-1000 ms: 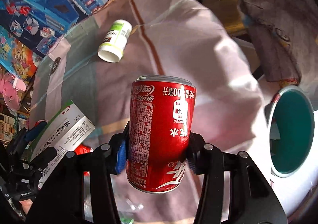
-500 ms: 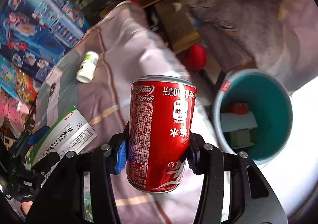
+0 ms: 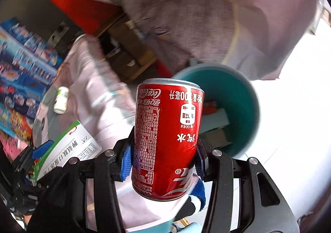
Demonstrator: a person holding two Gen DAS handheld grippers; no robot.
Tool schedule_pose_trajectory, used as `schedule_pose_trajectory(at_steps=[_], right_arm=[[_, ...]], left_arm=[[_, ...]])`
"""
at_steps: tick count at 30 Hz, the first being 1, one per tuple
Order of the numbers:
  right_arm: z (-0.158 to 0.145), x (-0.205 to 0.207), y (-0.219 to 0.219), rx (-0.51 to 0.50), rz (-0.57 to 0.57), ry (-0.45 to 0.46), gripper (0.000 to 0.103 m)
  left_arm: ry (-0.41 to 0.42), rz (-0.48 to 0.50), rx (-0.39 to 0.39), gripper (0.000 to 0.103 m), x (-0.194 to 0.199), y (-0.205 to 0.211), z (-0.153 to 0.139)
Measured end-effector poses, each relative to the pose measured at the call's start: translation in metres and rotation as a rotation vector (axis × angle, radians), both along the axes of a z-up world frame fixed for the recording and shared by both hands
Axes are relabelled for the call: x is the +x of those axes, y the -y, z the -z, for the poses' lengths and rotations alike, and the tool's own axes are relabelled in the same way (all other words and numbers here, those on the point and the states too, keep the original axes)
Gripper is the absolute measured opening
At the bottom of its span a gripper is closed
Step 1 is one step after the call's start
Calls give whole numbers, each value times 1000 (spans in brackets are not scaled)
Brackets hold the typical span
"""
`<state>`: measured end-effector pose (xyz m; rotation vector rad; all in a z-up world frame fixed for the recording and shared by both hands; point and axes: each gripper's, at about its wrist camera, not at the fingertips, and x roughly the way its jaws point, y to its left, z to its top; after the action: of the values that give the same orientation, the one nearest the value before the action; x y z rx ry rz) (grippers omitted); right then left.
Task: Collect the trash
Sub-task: 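Carry box and can over the teal bucket and open both tools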
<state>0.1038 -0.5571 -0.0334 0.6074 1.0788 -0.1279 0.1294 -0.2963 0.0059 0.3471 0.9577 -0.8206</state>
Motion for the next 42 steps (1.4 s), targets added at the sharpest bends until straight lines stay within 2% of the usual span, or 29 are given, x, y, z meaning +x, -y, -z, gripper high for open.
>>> schedule_pose_trajectory(at_steps=[8, 13, 20, 24, 31, 32, 34, 42], right_arm=[[25, -12, 49, 15, 74, -51, 46], [35, -10, 64, 11, 82, -89, 46], [40, -2, 77, 6, 86, -113, 46], [45, 4, 77, 7, 72, -130, 46], [57, 16, 70, 28, 45, -158, 47], [59, 19, 68, 41, 39, -165, 51], [59, 22, 64, 44, 32, -165, 70], [48, 25, 52, 14, 27, -172, 77]], left_arm=[[-44, 99, 40, 73, -1, 68, 30], [-92, 150, 62, 73, 2, 109, 52], [-154, 184, 110, 75, 5, 145, 85], [-146, 163, 120, 87, 11, 145, 91], [-140, 109, 105, 95, 19, 128, 88], [-146, 103, 104, 95, 20, 126, 89], [-160, 88, 95, 95, 20, 121, 88], [-177, 57, 70, 96, 18, 101, 82]])
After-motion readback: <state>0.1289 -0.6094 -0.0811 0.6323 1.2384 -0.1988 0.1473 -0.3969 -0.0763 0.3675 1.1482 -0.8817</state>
